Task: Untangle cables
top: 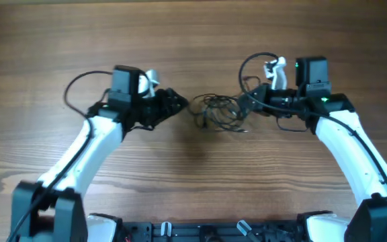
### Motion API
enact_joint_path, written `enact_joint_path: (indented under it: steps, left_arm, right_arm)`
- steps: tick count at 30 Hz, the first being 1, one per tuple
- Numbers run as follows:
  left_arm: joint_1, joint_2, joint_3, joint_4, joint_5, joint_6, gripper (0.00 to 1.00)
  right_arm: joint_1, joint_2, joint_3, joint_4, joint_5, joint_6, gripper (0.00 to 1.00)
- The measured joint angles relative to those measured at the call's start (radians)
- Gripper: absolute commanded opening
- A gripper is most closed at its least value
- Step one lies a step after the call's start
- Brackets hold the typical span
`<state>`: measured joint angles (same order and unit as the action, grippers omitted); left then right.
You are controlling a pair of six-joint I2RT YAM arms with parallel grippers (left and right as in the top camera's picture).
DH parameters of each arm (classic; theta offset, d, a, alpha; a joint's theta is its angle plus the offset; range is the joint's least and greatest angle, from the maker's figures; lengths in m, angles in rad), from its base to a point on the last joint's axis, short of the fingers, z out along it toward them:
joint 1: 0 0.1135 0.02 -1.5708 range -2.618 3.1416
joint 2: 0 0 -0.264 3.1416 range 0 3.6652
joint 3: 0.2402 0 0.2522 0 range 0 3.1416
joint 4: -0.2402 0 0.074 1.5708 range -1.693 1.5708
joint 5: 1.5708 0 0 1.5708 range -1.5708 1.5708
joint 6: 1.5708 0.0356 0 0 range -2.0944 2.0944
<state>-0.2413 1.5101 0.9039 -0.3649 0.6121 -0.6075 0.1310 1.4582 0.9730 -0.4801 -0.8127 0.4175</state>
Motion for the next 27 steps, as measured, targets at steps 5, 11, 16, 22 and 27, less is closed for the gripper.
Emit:
enact_joint_path:
  steps: [5,11,16,22,27]
  left_arm:
    - [-0.100,0.092,0.000,0.126,0.078,-0.012,0.80]
    - [-0.180,0.163,0.000,0.244,0.124,-0.057,0.74]
    - [-0.220,0.200,0.000,0.240,0.111,-0.077,0.22]
    - [-0.218,0.211,0.000,0.239,0.095,-0.087,0.04]
    - [-0.151,0.210,0.000,0.208,0.094,-0.087,0.04]
  right_arm:
    - [0.056,0.000,0.000,0.063,-0.077,0.008,0.04]
    - [0.061,0.000,0.000,0.076,-0.113,0.030,0.04]
    - [0.061,0.000,0.000,0.107,-0.169,0.032,0.04]
    - [0.061,0.000,0.000,0.100,-0.165,0.035,0.04]
    - [0.063,0.000,0.000,-0.109,0.091,0.087,0.06]
